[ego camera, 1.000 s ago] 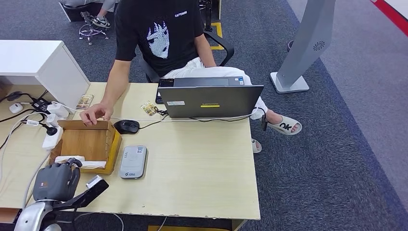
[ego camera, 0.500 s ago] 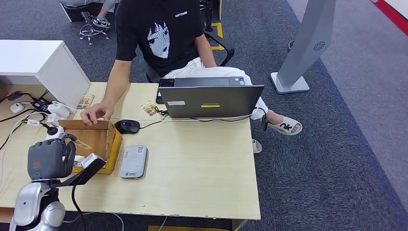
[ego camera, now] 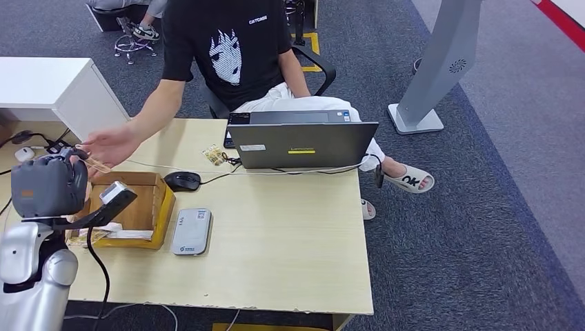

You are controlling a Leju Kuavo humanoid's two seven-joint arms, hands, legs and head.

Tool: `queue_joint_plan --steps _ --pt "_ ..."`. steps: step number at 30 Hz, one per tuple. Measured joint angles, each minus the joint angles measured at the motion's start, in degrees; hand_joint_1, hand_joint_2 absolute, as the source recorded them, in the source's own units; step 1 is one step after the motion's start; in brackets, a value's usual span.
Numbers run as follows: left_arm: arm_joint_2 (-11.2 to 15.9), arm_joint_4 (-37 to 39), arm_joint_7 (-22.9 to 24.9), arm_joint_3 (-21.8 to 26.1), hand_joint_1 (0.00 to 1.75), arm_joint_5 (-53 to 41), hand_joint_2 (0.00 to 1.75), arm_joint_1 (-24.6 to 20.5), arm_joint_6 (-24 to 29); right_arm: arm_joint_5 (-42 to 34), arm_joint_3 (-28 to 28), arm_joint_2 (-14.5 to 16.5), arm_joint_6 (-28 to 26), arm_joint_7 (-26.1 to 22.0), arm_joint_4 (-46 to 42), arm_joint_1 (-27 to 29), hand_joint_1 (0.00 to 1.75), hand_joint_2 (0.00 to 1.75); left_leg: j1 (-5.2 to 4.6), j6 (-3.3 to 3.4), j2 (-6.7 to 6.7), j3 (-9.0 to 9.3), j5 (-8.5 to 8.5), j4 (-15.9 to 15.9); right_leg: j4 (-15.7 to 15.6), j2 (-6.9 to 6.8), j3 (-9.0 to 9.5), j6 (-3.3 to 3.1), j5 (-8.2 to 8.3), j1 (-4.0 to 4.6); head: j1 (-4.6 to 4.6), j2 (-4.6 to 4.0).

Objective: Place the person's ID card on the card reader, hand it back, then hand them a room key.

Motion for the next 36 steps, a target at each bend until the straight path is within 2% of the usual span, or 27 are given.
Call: queue_joint_plan --steps 7,11,18,36 --pt "2.85 3.35 2.11 -0.11 1.75 -0.07 1.75 -11.27 -4.06 0.74 0.67 -0.32 0.0 0.38 0.02 -0.08 0.0 1.75 0.01 0.0 0.02 -0.02 0.08 0.0 0.01 0.03 -0.04 -0.01 0.12 0.01 0.0 0.0" --pt "3.17 4.86 2.28 -0.39 1.75 0.22 1.75 -14.97 -4.65 1.02 0.86 -0.5 0.04 0.42 0.04 -0.14 0.0 1.75 0.0 0.0 0.05 -0.02 0.08 0.01 0.01 0.06 -0.05 0.0 0.14 0.0 0.01 0.0" --pt "3.23 6.92 2.28 -1.68 1.75 0.21 1.75 -16.93 -4.42 1.34 1.1 -0.53 0.04 0.75 0.17 -0.32 0.0 1.75 0.0 0.0 0.07 -0.02 0.09 0.01 0.0 0.12 -0.05 0.0 0.14 0.0 0.0 0.0" --pt "3.23 7.51 2.28 -2.02 1.75 0.12 1.75 -17.08 -4.37 1.34 1.15 -0.53 0.04 0.75 0.26 -0.32 0.0 1.75 0.0 0.0 0.12 -0.03 0.09 0.01 0.01 0.17 -0.08 0.0 0.14 0.01 0.02 0.0"
